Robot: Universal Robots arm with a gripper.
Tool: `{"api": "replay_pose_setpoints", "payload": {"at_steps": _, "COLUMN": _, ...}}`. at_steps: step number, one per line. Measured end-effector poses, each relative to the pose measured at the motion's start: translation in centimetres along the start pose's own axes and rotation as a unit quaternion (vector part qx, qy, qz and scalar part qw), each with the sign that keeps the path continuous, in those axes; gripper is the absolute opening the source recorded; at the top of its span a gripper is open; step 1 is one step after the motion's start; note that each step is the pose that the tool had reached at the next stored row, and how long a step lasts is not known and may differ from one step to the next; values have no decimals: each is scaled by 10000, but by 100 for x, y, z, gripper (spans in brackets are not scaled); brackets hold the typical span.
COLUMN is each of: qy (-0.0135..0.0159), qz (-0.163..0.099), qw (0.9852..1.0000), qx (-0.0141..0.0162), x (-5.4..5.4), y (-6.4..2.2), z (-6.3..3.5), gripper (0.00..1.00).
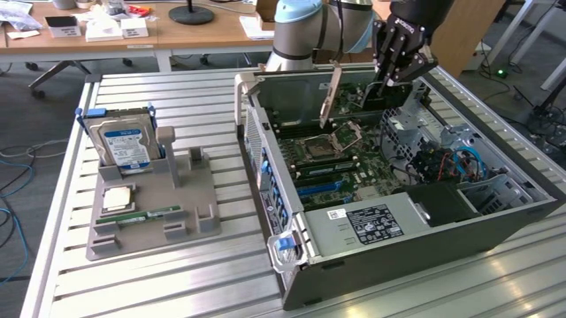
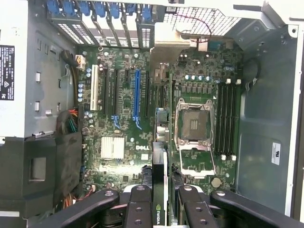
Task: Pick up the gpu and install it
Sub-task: 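Insert the gpu into the slot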
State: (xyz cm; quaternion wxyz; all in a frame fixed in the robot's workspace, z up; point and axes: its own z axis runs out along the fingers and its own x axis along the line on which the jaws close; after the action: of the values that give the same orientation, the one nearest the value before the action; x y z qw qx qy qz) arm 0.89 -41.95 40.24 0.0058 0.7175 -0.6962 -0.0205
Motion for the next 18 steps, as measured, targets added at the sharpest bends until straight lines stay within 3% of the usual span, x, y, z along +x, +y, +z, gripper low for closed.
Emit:
{"api": "replay_pose_setpoints", "payload": {"at_steps": 11, "qy": 2, "qz": 0, "qw": 10000, "qx": 0, "x": -15, "y": 6, "z": 102, "gripper": 26}}
{"api": "replay_pose_setpoints", "payload": {"at_steps": 18, "qy": 2, "qz": 0, "qw": 10000, "qx": 0, "x": -15, "y": 6, "z": 106, "gripper": 26}}
